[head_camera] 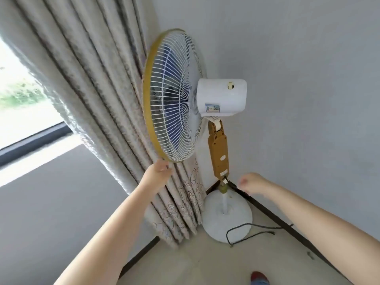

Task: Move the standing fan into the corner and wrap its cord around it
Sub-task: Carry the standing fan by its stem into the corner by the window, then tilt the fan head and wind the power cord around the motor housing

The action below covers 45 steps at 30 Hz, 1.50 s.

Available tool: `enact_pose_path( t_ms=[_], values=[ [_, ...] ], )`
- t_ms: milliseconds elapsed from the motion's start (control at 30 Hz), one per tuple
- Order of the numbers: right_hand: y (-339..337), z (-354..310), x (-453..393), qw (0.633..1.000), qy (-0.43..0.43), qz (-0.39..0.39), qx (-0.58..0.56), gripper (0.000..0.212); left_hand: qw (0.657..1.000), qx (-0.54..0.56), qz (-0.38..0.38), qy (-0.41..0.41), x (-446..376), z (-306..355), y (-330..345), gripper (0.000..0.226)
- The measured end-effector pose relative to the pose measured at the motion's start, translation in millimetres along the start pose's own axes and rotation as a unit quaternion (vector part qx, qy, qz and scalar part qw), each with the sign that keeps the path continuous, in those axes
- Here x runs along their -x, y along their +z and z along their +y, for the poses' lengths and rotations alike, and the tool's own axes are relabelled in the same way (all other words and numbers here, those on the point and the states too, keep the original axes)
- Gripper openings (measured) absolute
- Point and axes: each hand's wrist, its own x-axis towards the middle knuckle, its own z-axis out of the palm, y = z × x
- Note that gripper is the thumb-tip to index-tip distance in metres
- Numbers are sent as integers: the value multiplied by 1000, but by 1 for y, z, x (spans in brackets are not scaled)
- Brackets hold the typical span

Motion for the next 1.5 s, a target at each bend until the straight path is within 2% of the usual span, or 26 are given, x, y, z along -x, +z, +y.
enact_pose_path(
  t_ms=[67,133,200,333,433,533,600,633,733,800,900,933,1000,1033,1067,1133,1200,1267,1400,1500],
  values=[
    [-4,-32,5,993,-52,8,-101,21,997,49,56,21,-2,7,-21,25],
    [-11,-64,8,986,-100,28,-128,26,989,76,119,41,-7,15,-40,20],
    [-21,-98,7,980,-155,56,-111,25,981,103,156,55,-16,24,-58,19],
    [-47,-171,8,951,-274,115,-87,15,978,110,166,57,-50,53,-90,29],
    [-67,-230,1,898,-366,222,-99,18,977,129,153,77,-85,79,-112,26],
    [-85,-278,-3,830,-429,351,-61,21,971,159,125,128,-111,98,-123,17],
    [-95,-307,-7,790,-458,406,-5,22,964,187,102,157,-124,107,-129,29],
    [-100,-322,-10,783,-460,416,38,24,960,215,79,159,-129,110,-133,33],
    [-107,-351,-19,820,-400,379,158,30,966,195,13,167,-142,109,-142,28],
    [-103,-361,-19,840,-353,364,195,42,971,157,-13,179,-151,105,-149,21],
    [-94,-366,-13,816,-310,420,249,37,971,103,-35,214,-163,95,-160,43],
    [-94,-366,-10,813,-298,421,270,30,972,95,-43,213,-163,97,-163,41],
    [-88,-368,-3,817,-273,412,296,19,974,69,-65,204,-163,106,-172,20],
    [-81,-369,0,819,-259,415,299,19,974,48,-83,207,-162,111,-178,15],
    [-77,-369,2,817,-258,421,299,25,971,38,-90,219,-160,118,-181,19],
    [-68,-361,5,814,-251,437,289,47,957,64,-119,256,-155,131,-184,18],
    [-69,-352,12,844,-227,428,231,69,946,115,-125,277,-151,142,-182,21],
    [-71,-341,22,880,-211,395,157,84,941,122,-108,298,-152,143,-182,26],
    [-75,-312,42,891,-194,342,225,79,937,93,-54,333,-161,129,-183,26],
    [-83,-288,74,902,-144,314,260,75,942,151,-86,287,-159,130,-179,28]
  ],
)
